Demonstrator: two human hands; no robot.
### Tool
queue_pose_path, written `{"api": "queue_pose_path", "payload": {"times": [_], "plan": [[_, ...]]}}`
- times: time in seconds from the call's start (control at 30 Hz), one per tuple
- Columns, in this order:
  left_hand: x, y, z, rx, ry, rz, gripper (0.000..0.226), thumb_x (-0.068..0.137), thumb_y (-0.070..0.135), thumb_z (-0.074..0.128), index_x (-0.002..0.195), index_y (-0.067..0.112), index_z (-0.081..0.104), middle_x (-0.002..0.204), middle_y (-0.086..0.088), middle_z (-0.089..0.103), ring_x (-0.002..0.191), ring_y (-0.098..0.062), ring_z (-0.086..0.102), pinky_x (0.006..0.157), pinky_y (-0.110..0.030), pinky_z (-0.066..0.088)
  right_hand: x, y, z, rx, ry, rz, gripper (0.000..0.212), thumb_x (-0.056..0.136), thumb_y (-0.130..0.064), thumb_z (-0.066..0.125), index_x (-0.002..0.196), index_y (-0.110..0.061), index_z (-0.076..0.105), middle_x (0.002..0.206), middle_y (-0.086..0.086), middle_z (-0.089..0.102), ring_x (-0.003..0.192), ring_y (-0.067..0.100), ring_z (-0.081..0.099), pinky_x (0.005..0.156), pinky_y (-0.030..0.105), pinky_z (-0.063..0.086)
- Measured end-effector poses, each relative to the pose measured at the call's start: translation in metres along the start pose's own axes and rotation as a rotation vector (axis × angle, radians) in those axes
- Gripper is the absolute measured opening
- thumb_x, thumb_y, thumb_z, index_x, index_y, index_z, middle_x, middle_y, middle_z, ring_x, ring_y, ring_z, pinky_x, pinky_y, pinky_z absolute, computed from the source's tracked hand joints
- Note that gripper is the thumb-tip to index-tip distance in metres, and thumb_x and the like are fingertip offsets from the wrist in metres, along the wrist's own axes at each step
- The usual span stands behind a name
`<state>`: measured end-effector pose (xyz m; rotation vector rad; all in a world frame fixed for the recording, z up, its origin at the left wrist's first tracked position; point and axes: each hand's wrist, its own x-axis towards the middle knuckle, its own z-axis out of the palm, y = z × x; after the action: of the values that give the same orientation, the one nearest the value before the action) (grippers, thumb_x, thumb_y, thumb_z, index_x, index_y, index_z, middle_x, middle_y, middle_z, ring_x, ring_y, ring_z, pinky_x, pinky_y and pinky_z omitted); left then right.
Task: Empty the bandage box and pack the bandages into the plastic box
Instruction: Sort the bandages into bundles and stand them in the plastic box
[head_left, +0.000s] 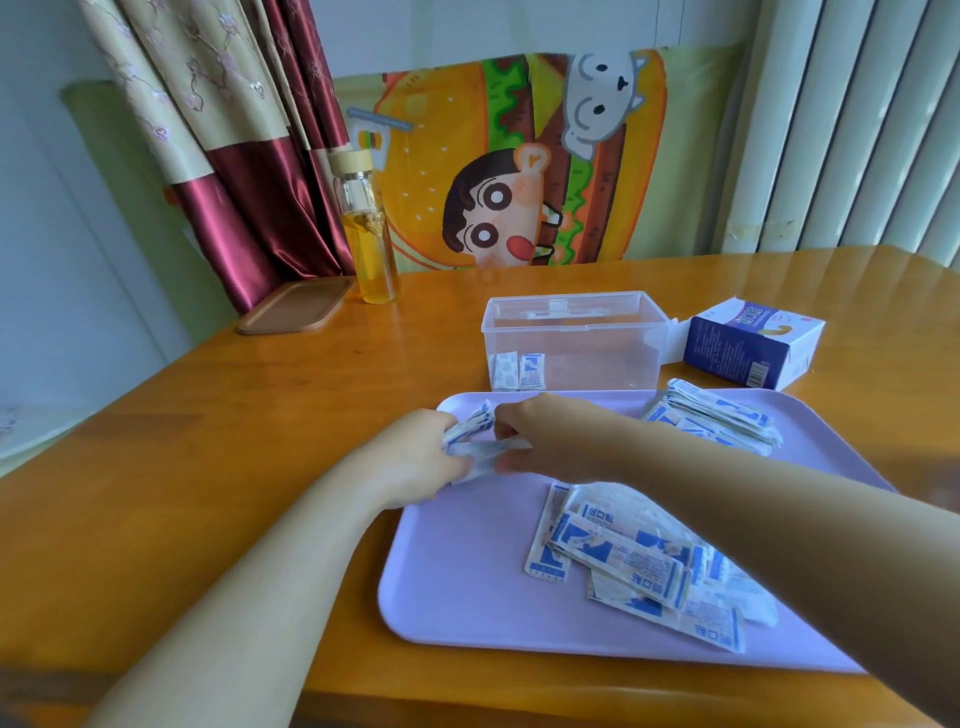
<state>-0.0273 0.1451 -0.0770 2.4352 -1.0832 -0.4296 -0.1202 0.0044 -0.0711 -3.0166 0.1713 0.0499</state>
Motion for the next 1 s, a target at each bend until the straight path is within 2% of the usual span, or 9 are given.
{"api": "queue_pose_path", "payload": {"times": [0.1,0.2,0.4,0.47,0.53,0.6,0.77,0.87,1.0], "plan": [[0.002,0.000,0.004,0.059,0.160,0.025,0.011,0.090,0.019,0.055,0.086,0.009,0.057,0.076,-0.009,0.057,0.067,-0.026,0.052,0.059,-0.038,0.043,-0.003,-0.002,0.002,-0.095,0.084,0.025,0.026,0.095,-0.038,0.046,0.109,-0.016,0.050,0.102,0.006,0.059,0.081,0.023,0.050,0.063,0.030,0.036],[0.004,-0.004,0.011,0.100,0.262,0.016,0.010,0.091,0.022,0.054,0.090,0.012,0.058,0.079,-0.007,0.059,0.076,-0.031,0.057,0.059,-0.034,0.041,-0.006,0.000,0.013,-0.227,0.058,-0.012,0.028,0.098,-0.035,0.041,0.114,-0.013,0.048,0.110,0.006,0.057,0.096,0.027,0.057,0.065,0.031,0.035],[0.007,-0.017,0.008,0.093,0.265,-0.007,0.018,0.091,0.038,0.055,0.097,0.021,0.056,0.092,-0.002,0.054,0.082,-0.022,0.050,0.059,-0.030,0.033,-0.007,0.006,0.018,-0.131,0.011,0.008,0.032,0.099,-0.034,0.042,0.121,-0.011,0.045,0.115,0.007,0.051,0.102,0.028,0.056,0.069,0.032,0.037],[0.009,-0.016,0.008,0.003,0.250,-0.024,0.024,0.093,0.041,0.050,0.091,0.019,0.057,0.082,0.000,0.056,0.072,-0.019,0.050,0.054,-0.029,0.031,-0.006,0.007,0.019,-0.105,-0.006,0.019,0.033,0.099,-0.033,0.042,0.122,-0.010,0.045,0.116,0.008,0.050,0.102,0.028,0.055,0.071,0.032,0.037],[0.011,-0.015,0.010,-0.028,0.236,-0.044,0.033,0.095,0.040,0.047,0.072,0.016,0.051,0.066,0.001,0.048,0.059,-0.018,0.041,0.051,-0.030,0.026,-0.005,0.006,0.020,-0.091,-0.016,0.031,0.034,0.099,-0.033,0.042,0.123,-0.009,0.045,0.117,0.009,0.049,0.103,0.028,0.055,0.074,0.033,0.039],[0.013,-0.012,0.013,-0.017,0.244,-0.060,0.040,0.096,0.036,0.047,0.062,0.016,0.042,0.059,-0.001,0.041,0.056,-0.020,0.035,0.052,-0.030,0.024,-0.005,0.005,0.020,-0.088,-0.025,0.036,0.034,0.099,-0.032,0.041,0.122,-0.008,0.045,0.118,0.009,0.049,0.103,0.029,0.055,0.076,0.034,0.041],[0.017,-0.006,0.019,0.030,0.281,-0.068,0.035,0.097,0.028,0.042,0.065,0.016,0.040,0.063,-0.003,0.044,0.063,-0.027,0.040,0.056,-0.033,0.029,-0.003,0.002,0.022,-0.069,-0.019,0.048,0.033,0.099,-0.032,0.042,0.119,-0.006,0.048,0.117,0.011,0.049,0.103,0.030,0.055,0.074,0.032,0.038],[0.019,-0.008,0.013,0.035,0.315,-0.087,0.031,0.097,0.028,0.040,0.068,0.016,0.040,0.067,-0.002,0.045,0.061,-0.023,0.040,0.053,-0.032,0.028,-0.003,0.001,0.021,-0.069,-0.017,0.050,0.034,0.099,-0.032,0.042,0.121,-0.007,0.048,0.118,0.010,0.050,0.104,0.029,0.055,0.076,0.032,0.040],[0.018,-0.014,0.007,0.025,0.288,-0.112,0.037,0.096,0.027,0.042,0.061,0.016,0.039,0.061,0.000,0.040,0.054,-0.019,0.034,0.050,-0.030,0.023,-0.004,0.003,0.022,-0.029,-0.008,0.062,0.031,0.099,-0.029,0.042,0.120,-0.007,0.048,0.117,0.011,0.051,0.103,0.029,0.055,0.078,0.034,0.042]]}}
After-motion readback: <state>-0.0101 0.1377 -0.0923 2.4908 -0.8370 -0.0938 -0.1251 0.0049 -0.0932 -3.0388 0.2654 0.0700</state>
